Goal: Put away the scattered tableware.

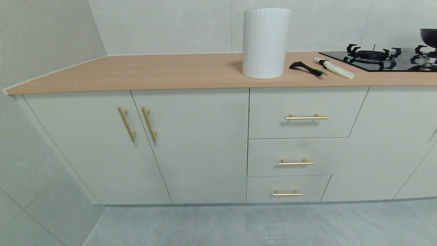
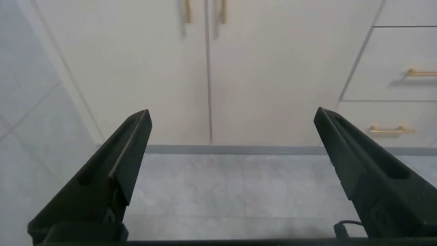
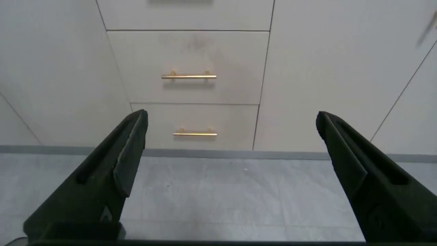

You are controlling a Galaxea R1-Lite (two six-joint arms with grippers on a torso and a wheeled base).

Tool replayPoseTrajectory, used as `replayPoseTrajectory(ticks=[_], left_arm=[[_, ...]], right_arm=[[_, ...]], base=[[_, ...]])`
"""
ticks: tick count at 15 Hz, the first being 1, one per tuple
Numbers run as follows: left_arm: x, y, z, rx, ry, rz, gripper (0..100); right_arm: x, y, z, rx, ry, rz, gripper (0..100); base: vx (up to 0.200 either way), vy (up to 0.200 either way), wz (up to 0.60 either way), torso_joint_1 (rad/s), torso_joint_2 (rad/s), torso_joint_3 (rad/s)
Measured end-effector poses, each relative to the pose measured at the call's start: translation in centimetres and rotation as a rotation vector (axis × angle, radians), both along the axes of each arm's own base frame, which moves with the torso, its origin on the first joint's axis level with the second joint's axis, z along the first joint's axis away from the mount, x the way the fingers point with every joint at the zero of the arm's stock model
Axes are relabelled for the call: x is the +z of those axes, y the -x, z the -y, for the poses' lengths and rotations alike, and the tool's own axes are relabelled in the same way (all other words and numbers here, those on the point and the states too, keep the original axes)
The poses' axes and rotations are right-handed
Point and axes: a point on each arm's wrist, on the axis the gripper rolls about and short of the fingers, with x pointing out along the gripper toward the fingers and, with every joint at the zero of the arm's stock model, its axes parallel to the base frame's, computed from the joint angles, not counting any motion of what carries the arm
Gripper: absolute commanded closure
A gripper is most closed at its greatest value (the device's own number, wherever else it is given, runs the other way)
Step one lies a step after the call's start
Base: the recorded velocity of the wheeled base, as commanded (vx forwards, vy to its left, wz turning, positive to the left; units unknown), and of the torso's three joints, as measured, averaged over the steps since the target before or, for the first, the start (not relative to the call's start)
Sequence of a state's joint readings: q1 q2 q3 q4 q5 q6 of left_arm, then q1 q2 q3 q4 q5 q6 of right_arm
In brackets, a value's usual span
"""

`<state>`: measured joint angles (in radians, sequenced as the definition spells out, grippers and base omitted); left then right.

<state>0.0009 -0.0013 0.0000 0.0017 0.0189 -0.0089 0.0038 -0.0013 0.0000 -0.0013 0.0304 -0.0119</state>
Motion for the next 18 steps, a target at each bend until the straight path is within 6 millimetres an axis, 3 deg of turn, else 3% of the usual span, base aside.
replayPoseTrajectory(ticks=[5, 10, 18], left_arm=[[0.0, 0.0, 0.0, 0.001, 0.0, 0.0, 0], [0.0, 0.0, 0.0, 0.0, 0.0, 0.0, 0], [0.0, 0.0, 0.0, 0.0, -0.001, 0.0, 0]], right_arm=[[0.0, 0.0, 0.0, 0.001, 0.0, 0.0, 0], [0.0, 0.0, 0.0, 0.0, 0.0, 0.0, 0], [0.0, 0.0, 0.0, 0.0, -0.001, 0.0, 0]], base=[[0.0, 0.0, 0.0, 0.0, 0.0, 0.0], [0.2, 0.0, 0.0, 0.001, 0.0, 0.001], [0.0, 0.0, 0.0, 0.0, 0.0, 0.0]])
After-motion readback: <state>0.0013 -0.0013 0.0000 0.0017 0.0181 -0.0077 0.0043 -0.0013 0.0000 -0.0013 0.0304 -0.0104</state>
